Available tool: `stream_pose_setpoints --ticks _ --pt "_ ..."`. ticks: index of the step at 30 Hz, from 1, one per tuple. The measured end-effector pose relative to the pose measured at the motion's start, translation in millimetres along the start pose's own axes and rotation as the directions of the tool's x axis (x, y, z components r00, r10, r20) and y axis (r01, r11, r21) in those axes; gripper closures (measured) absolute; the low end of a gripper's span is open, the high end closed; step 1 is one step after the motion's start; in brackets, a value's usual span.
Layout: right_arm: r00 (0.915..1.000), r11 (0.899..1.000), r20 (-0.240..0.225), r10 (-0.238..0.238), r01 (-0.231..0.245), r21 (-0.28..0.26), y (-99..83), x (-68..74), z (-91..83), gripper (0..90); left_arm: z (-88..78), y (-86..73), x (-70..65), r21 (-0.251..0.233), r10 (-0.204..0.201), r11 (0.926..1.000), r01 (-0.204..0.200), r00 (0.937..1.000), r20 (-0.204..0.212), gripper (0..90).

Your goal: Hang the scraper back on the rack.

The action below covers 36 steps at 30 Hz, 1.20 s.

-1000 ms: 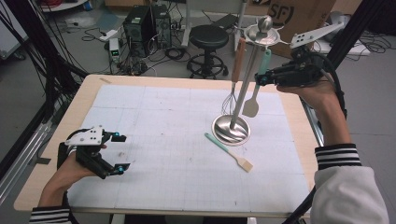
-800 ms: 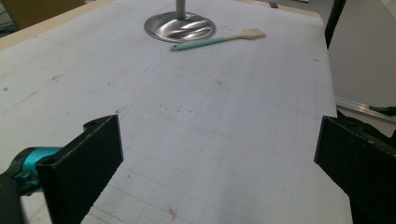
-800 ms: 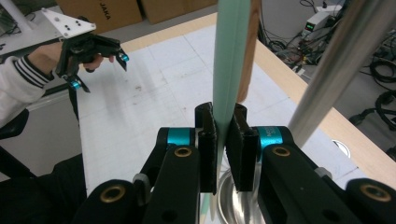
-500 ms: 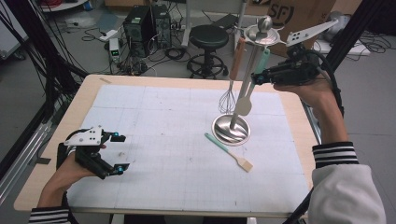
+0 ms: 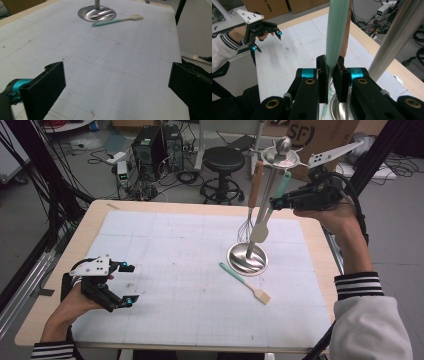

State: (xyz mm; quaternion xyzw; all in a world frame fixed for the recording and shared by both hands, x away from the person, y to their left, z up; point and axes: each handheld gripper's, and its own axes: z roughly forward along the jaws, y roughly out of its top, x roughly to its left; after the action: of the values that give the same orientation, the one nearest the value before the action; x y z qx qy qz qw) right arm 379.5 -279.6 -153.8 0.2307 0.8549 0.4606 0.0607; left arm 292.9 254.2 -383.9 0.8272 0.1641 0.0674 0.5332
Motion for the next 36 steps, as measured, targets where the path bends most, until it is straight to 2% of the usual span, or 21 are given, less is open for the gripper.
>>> stream_pose_setpoints --ticks 13,19,21,25,36 --pt "0.9999 1.000 -0.003 -0.011 0.011 0.009 11.3 8.0 14.8 83.1 -1.0 0.0 -0.3 -0.002 0.001 1.0000 -0.001 1.0000 0.000 1.7" --pt "1.0000 1.000 0.008 -0.003 0.003 0.004 5.0 5.0 9.0 83.0 -0.5 -0.4 -0.4 0.001 0.000 1.0000 0.000 1.0000 0.001 1.7" --pt "0.9998 1.000 0.018 0.013 -0.013 0.001 2.1 3.2 6.7 83.1 -0.3 -0.6 -0.7 0.002 -0.001 1.0000 0.001 1.0000 0.000 1.6" --pt "0.9990 0.999 0.025 0.038 -0.037 -0.021 -3.2 -2.0 0.1 83.1 -0.7 -0.7 -0.8 -0.002 -0.006 1.0000 0.006 1.0000 -0.003 1.7" --pt "0.9973 0.996 0.047 0.056 -0.053 -0.070 -13.5 -6.8 -4.5 82.8 -1.0 -0.8 -1.5 0.002 -0.004 1.0000 0.004 1.0000 -0.006 1.7"
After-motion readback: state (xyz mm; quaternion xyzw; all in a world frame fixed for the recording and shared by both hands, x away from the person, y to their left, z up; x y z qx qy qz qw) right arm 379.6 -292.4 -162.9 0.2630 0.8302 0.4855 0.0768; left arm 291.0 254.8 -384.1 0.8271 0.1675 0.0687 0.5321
